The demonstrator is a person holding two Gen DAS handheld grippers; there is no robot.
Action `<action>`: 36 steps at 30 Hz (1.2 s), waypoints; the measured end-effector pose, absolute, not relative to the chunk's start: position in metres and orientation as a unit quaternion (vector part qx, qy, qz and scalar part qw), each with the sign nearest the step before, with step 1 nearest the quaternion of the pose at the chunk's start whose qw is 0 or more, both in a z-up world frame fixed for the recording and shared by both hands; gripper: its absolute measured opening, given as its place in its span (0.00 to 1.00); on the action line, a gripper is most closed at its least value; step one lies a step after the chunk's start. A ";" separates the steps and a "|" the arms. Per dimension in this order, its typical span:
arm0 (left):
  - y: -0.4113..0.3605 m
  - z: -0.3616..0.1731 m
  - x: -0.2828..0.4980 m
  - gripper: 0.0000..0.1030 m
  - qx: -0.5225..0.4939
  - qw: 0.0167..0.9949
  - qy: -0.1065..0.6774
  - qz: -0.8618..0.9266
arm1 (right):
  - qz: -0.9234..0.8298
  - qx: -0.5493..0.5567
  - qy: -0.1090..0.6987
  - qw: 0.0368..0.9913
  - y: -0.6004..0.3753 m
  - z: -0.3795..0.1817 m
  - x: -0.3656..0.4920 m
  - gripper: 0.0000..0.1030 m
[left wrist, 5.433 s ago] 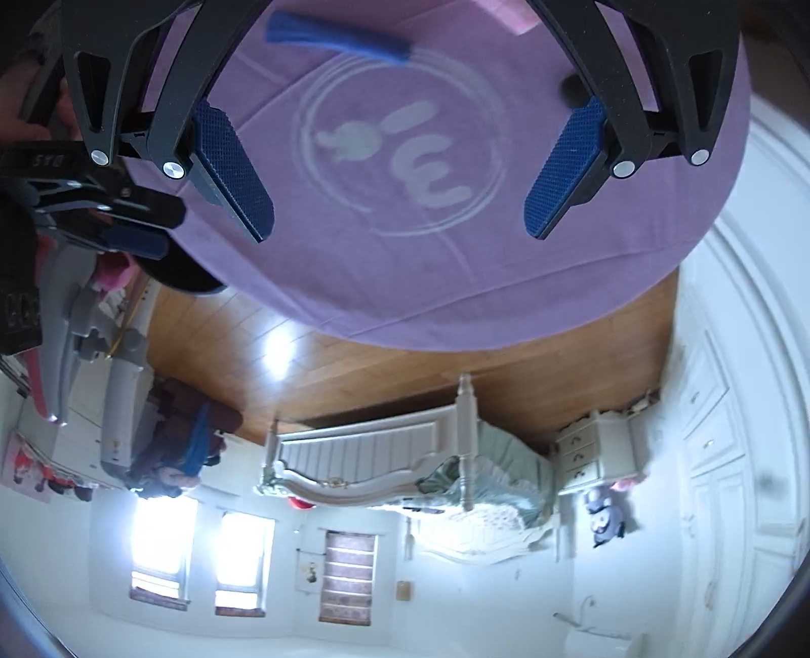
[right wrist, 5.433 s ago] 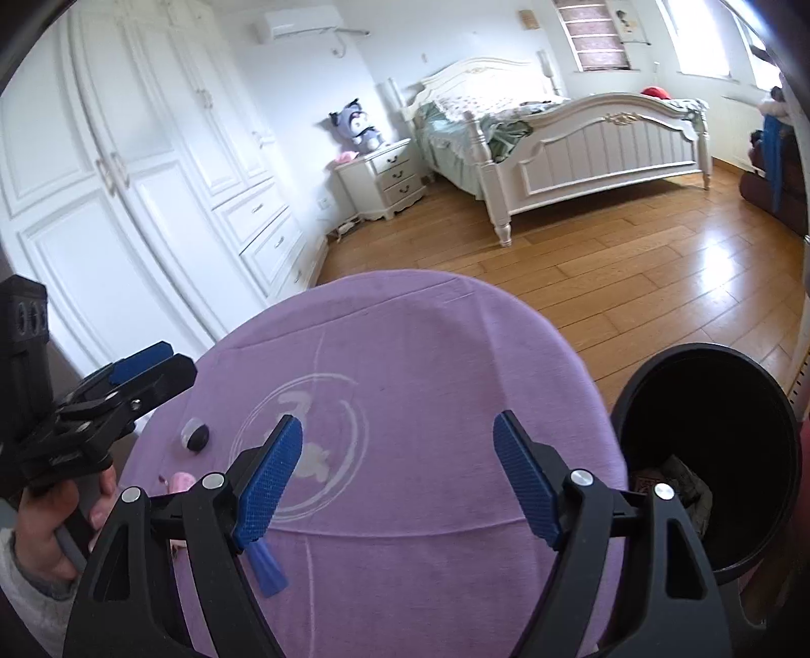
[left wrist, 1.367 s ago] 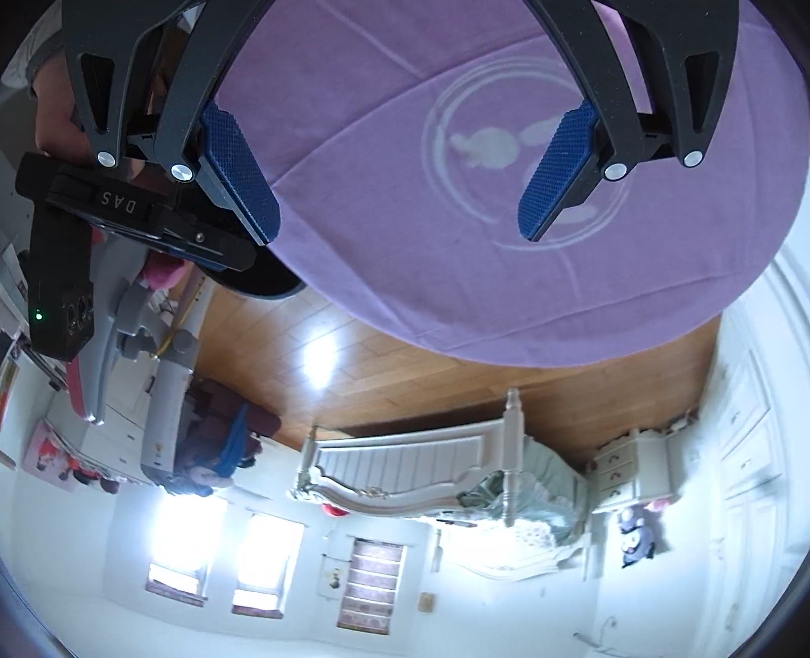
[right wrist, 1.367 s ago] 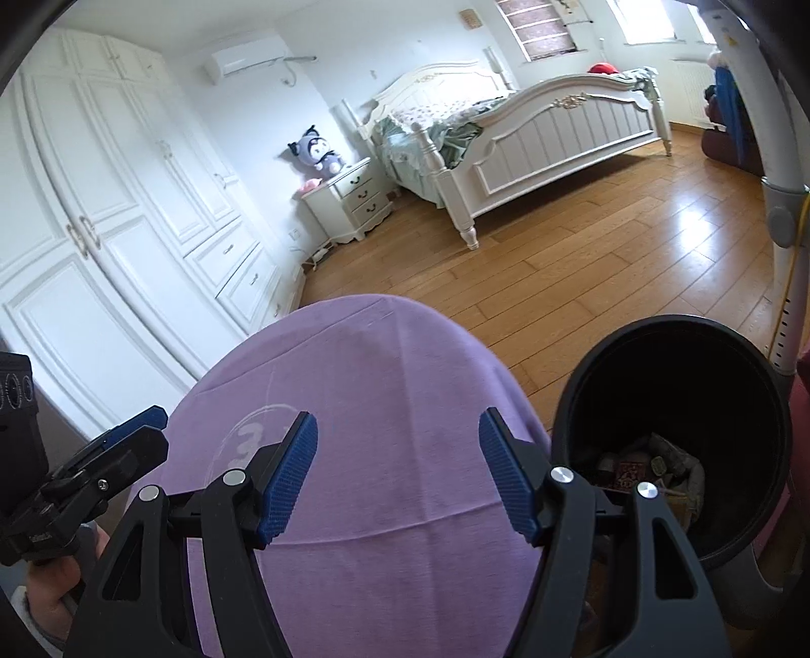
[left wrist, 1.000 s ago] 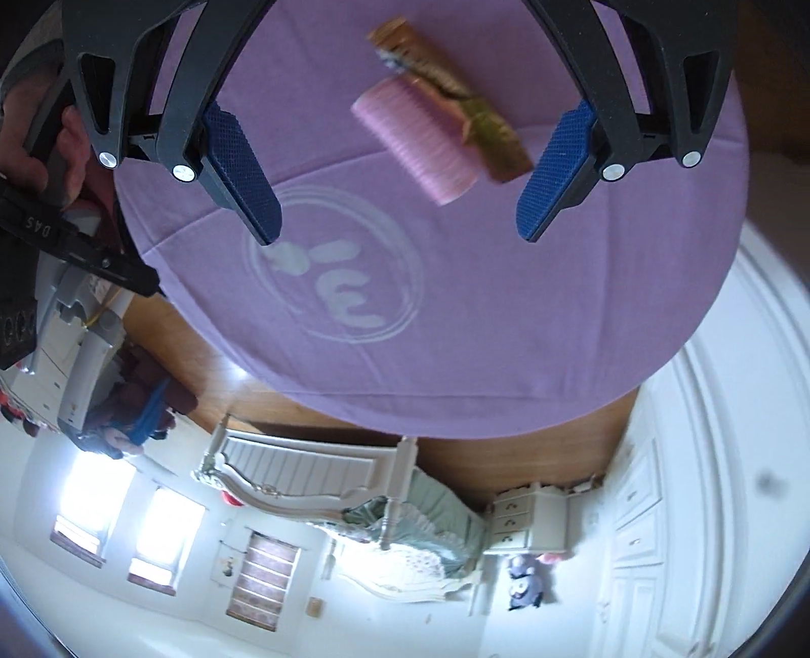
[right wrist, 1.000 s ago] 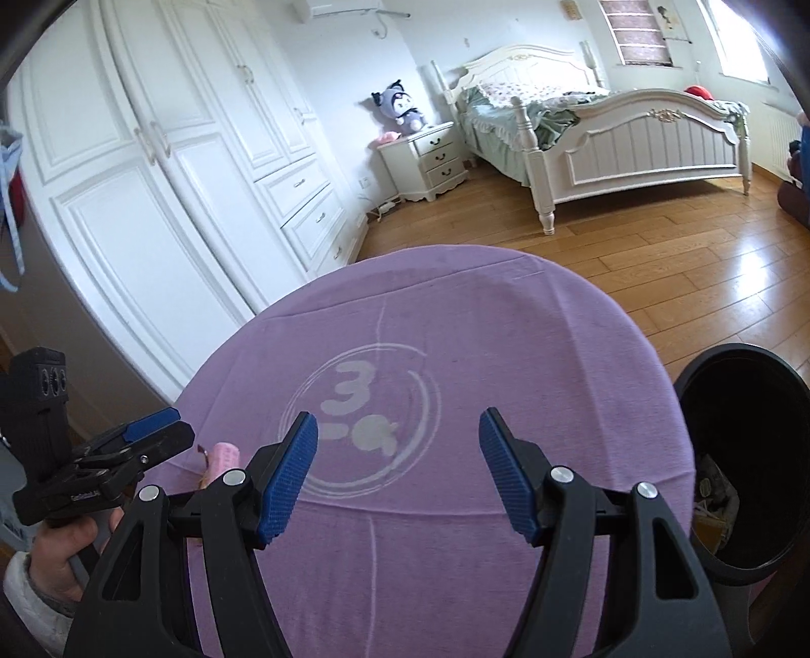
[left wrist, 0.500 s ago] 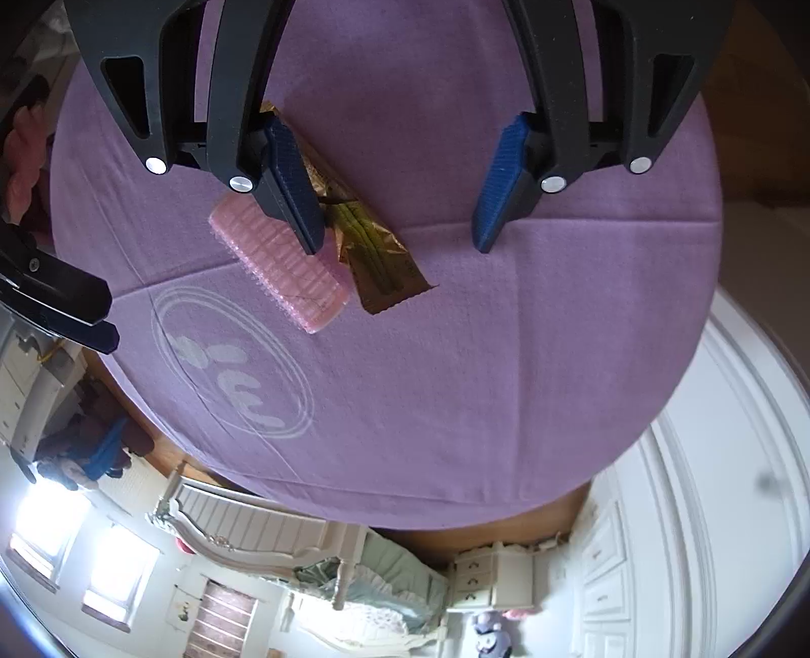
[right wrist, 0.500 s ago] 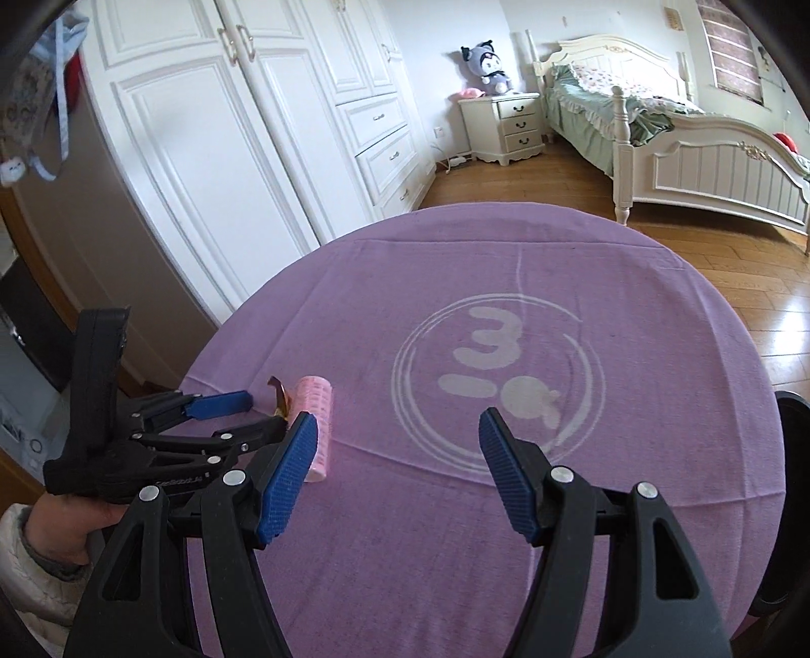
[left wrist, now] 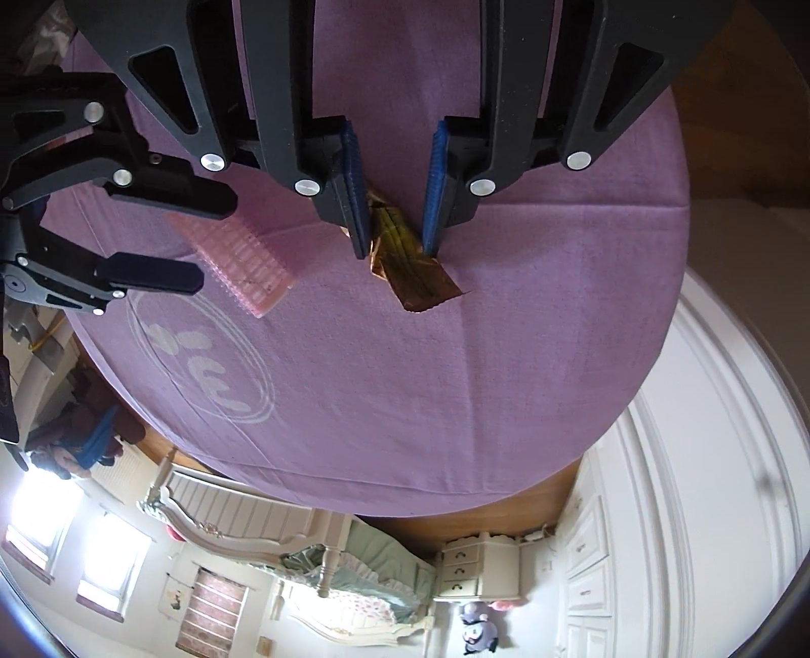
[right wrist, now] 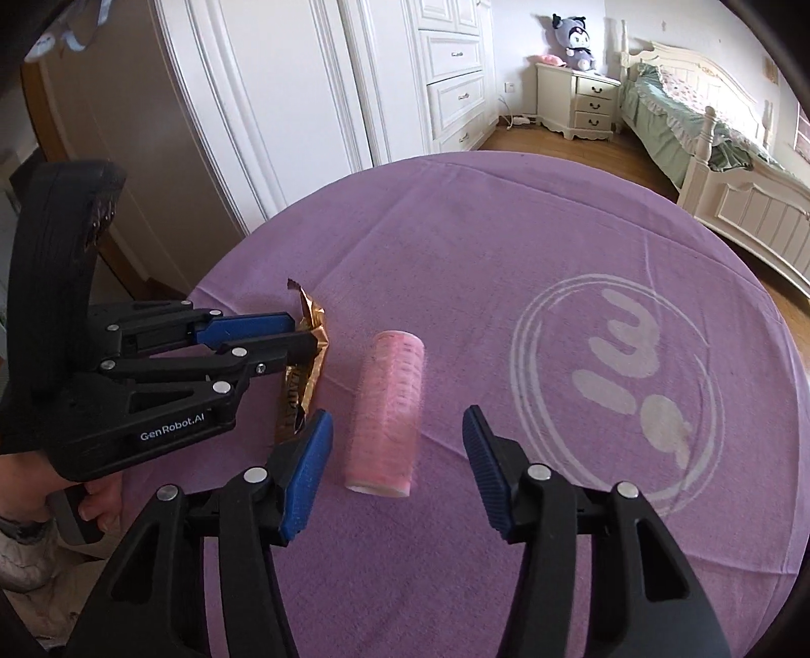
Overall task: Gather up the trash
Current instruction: 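Grasp the gold wrapper with the left tool while the right tool grasps the pink hair roller, then carry the wrapper and roller over the black bin and open both tools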
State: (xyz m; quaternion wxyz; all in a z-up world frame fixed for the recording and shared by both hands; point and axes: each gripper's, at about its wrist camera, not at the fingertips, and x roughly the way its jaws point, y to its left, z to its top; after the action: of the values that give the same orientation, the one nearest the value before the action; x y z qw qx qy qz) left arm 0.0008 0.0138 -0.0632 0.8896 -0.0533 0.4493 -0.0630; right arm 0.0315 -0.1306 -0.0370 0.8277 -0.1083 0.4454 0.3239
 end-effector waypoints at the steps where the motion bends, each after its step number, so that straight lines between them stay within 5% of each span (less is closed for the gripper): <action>1: 0.016 -0.063 0.001 0.20 -0.058 0.890 0.449 -0.064 | 0.321 -0.118 0.448 0.826 -0.128 -0.039 0.033 0.39; 3: 0.018 -0.063 0.002 0.19 -0.069 0.889 0.447 -0.070 | 0.319 -0.123 0.447 0.826 -0.129 -0.043 0.035 0.28; 16: -0.012 -0.026 0.012 0.13 -0.079 0.905 0.400 -0.120 | 0.289 0.001 0.381 0.878 -0.209 -0.008 0.044 0.28; 36: -0.259 0.051 0.056 0.13 0.019 0.900 0.306 -0.309 | 0.110 0.169 0.306 0.930 -0.429 0.006 0.042 0.28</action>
State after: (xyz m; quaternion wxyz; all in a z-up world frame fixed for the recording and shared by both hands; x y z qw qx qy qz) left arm 0.0557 -0.2590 0.0505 0.9002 0.0187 0.3059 -0.3094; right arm 0.0416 -0.4290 0.0058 0.9303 0.1695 0.3062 0.1098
